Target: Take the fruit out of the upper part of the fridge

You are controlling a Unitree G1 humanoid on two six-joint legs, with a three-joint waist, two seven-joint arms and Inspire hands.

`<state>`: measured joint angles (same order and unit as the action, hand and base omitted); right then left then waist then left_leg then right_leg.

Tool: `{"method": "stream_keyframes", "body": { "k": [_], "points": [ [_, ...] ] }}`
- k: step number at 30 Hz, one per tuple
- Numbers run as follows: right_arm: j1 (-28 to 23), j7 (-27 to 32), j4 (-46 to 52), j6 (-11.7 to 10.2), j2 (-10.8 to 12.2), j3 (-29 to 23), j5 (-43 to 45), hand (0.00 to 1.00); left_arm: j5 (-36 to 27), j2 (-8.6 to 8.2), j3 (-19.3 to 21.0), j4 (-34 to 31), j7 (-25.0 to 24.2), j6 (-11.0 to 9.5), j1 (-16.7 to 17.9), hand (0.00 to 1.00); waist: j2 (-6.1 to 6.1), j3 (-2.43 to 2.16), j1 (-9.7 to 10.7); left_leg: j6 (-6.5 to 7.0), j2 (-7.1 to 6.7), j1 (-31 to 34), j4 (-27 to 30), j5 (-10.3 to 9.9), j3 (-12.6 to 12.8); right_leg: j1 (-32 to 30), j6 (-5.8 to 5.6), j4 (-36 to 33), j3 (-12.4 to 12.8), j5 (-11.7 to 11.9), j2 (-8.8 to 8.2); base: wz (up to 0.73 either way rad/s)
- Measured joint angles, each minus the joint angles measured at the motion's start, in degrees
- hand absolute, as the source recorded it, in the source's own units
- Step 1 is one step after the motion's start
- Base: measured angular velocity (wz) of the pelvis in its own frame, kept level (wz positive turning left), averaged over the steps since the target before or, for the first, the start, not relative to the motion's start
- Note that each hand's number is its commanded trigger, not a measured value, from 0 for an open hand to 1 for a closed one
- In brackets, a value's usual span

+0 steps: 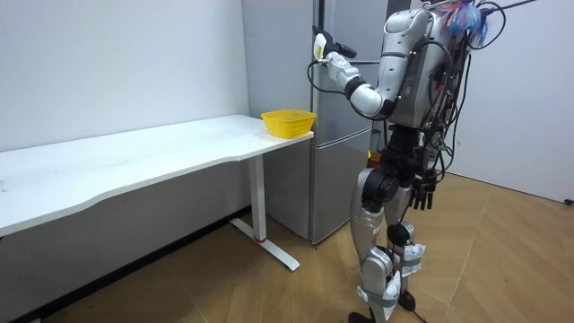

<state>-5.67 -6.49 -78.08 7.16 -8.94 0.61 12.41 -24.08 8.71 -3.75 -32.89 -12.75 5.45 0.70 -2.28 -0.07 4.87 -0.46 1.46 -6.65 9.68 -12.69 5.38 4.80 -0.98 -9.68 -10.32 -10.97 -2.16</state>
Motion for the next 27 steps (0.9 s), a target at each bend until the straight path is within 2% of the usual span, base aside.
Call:
{"method": "stream_keyframes", "body": {
  "k": [5, 8, 15, 23, 27],
  "points": [
    [0.0, 0.0, 0.0, 0.0, 0.0, 0.4, 1.7, 0.00, 0.0, 0.14, -1.3, 0.3, -1.5, 1.0, 0.0, 0.00, 0.11, 0.11, 0.5, 0.00, 0.00, 0.0, 0.0, 0.0, 0.1, 0.0, 0.00, 0.0, 0.1, 0.0, -0.01, 0.00],
    [0.1, 0.0, 0.0, 0.2, 0.0, 0.4, 1.7, 0.00, 0.0, 0.15, -1.6, 0.3, -1.7, 1.1, 0.0, 0.00, 0.24, 0.20, 1.1, 0.00, 0.00, 0.0, -0.1, 0.0, 0.1, 0.0, -0.01, 0.1, 0.2, 0.0, -0.01, 0.00],
    [0.1, 0.1, 0.0, 0.2, 0.0, 0.6, 1.7, 0.00, 0.1, 0.14, -2.1, 0.3, -1.6, 1.1, -0.4, 0.00, 0.49, 0.37, 1.3, 0.00, 0.03, -0.1, -0.1, 0.0, 0.5, -0.1, 0.00, 0.1, 0.6, 0.0, 0.00, -0.01],
    [0.1, 0.1, 0.0, 0.2, 0.0, 2.1, 1.7, 0.00, 0.1, 0.15, -2.2, 0.3, -1.4, 1.1, -4.0, 0.00, 0.38, 0.58, 1.3, 0.00, 0.03, -0.1, -0.1, 0.0, 0.7, -0.1, 0.00, 0.1, 0.7, 0.0, 0.02, -0.01],
    [0.1, 0.1, 0.0, 0.1, 0.0, 2.1, 1.7, 0.00, 0.1, 0.15, -2.2, 0.3, -1.4, 1.1, -5.2, 0.00, 0.21, 0.54, 1.3, 0.00, 0.04, -0.2, -0.1, 0.0, 0.7, 0.1, 0.00, 0.1, 0.8, 0.0, 0.03, 0.00]
  ]
}}
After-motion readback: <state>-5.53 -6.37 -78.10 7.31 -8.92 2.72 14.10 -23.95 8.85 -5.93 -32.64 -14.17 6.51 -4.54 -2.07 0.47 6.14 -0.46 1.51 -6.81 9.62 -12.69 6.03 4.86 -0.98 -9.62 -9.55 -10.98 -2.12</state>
